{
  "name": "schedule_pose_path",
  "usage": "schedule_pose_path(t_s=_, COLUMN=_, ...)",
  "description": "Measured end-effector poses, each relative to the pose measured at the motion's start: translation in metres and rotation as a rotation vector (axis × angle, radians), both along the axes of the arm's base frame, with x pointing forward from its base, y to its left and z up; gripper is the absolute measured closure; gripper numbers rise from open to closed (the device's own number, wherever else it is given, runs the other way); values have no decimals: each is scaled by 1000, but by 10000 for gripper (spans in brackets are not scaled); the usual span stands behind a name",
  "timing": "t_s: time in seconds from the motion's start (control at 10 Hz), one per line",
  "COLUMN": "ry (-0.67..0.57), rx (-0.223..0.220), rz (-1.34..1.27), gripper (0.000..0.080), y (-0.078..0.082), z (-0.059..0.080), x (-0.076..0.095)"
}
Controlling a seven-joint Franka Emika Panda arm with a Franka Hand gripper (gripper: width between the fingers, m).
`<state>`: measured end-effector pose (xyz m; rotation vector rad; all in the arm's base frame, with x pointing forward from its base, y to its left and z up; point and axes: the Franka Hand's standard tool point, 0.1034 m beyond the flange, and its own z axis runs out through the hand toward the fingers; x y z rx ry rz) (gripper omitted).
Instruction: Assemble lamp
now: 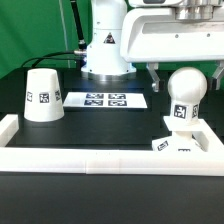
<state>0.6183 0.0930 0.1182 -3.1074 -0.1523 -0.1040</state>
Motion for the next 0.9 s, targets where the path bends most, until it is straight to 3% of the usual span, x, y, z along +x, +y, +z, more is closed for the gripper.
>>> schedule_pose_path(t_s=0.4, ry=-4, rx=-14, rz=137, gripper=113, y=0, z=-1, x=-1)
schedule_pose_path(t_s=0.5, ry=-4, rx=-15, rz=137, gripper=229, y=0, z=-1, x=-1)
schedule_pose_path(t_s=0.9, ry=-2, rx=-12, rz=101, gripper=228, y=0, z=-1, x=-1)
